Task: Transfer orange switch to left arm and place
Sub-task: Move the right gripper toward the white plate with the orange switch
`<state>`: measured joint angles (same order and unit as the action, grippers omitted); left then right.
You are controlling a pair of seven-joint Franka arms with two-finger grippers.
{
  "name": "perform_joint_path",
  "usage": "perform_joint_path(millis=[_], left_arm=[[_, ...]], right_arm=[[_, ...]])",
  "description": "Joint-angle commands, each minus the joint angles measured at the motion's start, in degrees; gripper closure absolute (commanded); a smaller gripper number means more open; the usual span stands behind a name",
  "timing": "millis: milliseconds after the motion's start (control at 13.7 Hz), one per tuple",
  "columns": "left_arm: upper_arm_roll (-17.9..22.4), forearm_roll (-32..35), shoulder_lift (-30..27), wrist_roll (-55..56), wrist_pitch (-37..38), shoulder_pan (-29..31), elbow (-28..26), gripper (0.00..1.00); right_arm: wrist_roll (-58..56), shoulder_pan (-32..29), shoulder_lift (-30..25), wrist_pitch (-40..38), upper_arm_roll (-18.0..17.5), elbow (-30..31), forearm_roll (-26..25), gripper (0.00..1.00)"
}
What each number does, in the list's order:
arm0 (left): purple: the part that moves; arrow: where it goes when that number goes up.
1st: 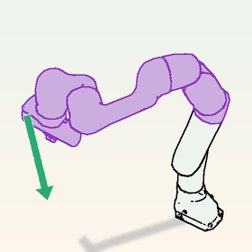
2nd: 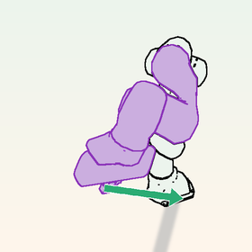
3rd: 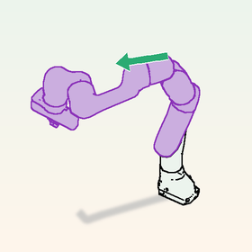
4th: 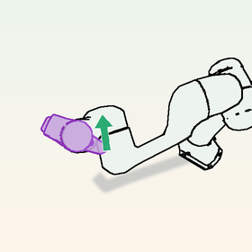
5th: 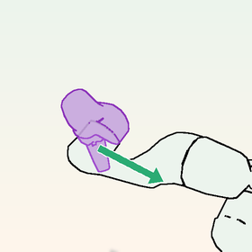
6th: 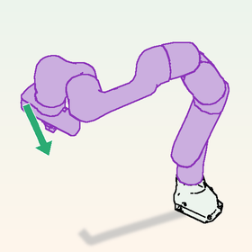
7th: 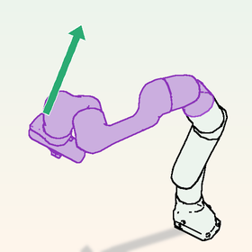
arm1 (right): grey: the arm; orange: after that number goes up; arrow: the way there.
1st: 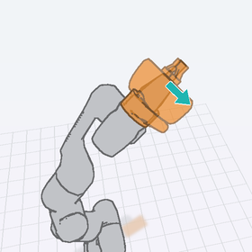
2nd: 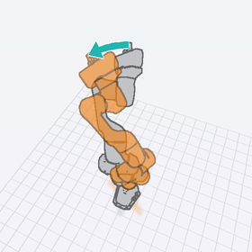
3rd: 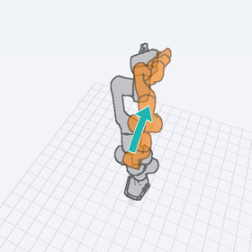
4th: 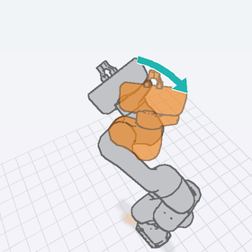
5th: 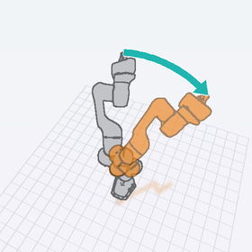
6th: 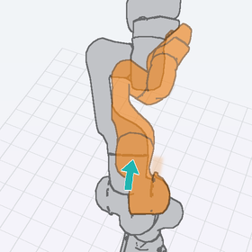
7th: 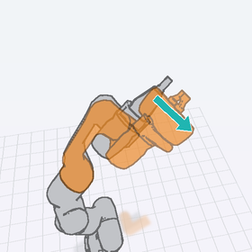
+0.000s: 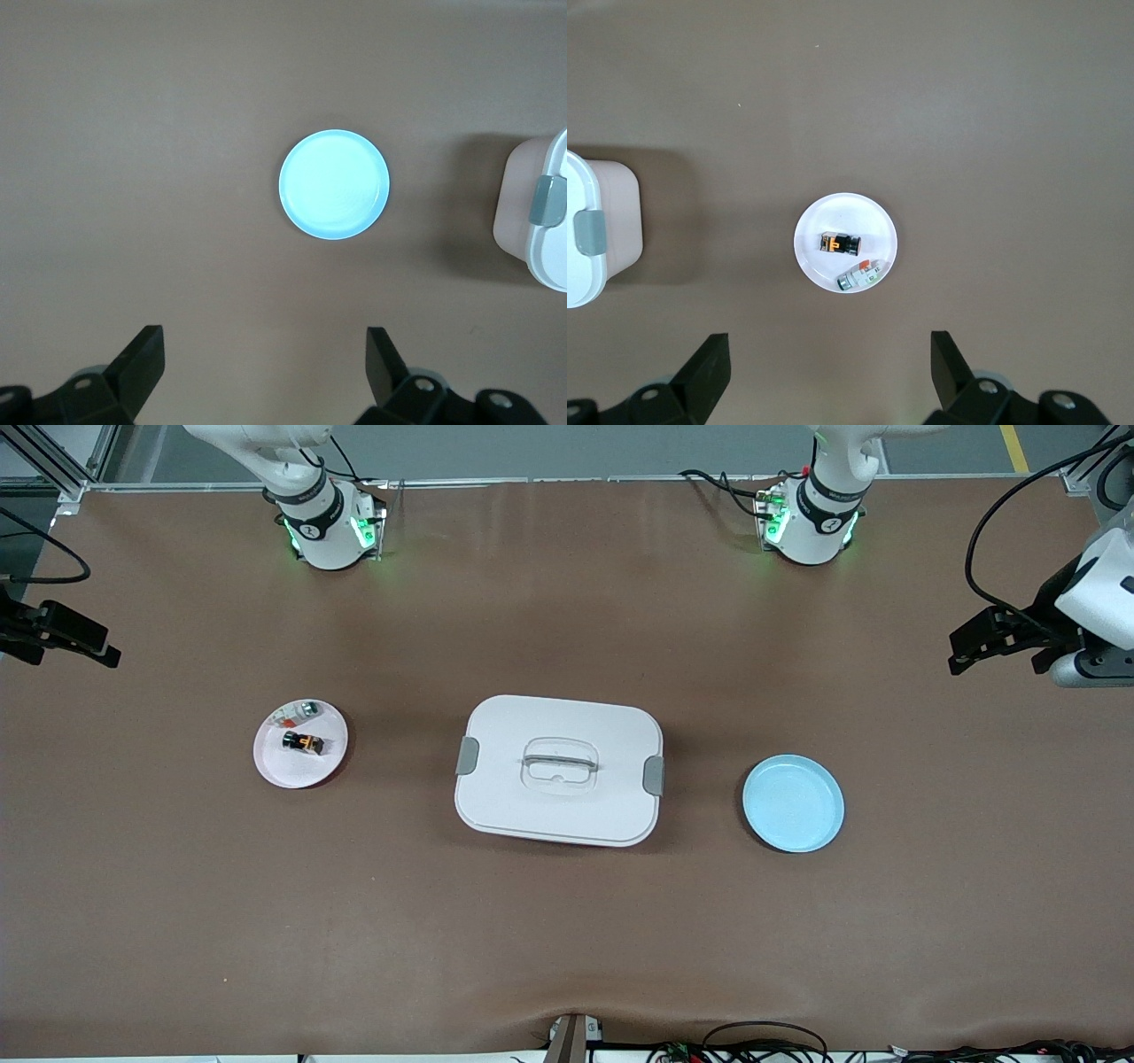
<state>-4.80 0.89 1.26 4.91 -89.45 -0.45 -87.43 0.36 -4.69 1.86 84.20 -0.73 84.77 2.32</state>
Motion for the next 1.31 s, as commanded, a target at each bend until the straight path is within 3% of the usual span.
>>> perform_joint_path(millis=[0, 292, 584, 803, 1022, 1242], left_arm=[[-0.1, -1.0, -0.1, -1.0, 0.8, 0.3, 0.8, 0.00], [-0.1, -1.0, 0.0, -1.0, 0.8, 0.3, 0.8, 0.00], [-0.1, -1.0, 0.0, -1.0, 0.8, 0.3, 0.8, 0.00], [-0.1, -1.1, -0.1, -1.0, 0.8, 0.3, 0.8, 0.00], [0.0, -1.1, 0.0, -1.0, 0.8, 0.3, 0.8, 0.00], [-0.1, -1.1, -0.1, -1.0, 0.8, 0.3, 0.8, 0.00]], right_arm=[[-0.4, -1.4, 2.7, 0.3, -0.3, 0.3, 0.1, 0.00], [-0.4, -2.1, 8.4, 0.2, -0.3, 0.0, -0.4, 0.00], [-0.1, -1.3, 8.9, 0.8, -0.3, 1.9, -0.6, 0.00], [1.5, 1.3, 7.4, 5.5, -0.5, 9.1, -1.3, 0.00], [9.4, 5.1, 2.3, 15.9, -0.6, 22.4, -5.4, 0.00], [10.7, 5.5, 0.2, 23.6, -0.6, 30.9, -6.0, 0.00]])
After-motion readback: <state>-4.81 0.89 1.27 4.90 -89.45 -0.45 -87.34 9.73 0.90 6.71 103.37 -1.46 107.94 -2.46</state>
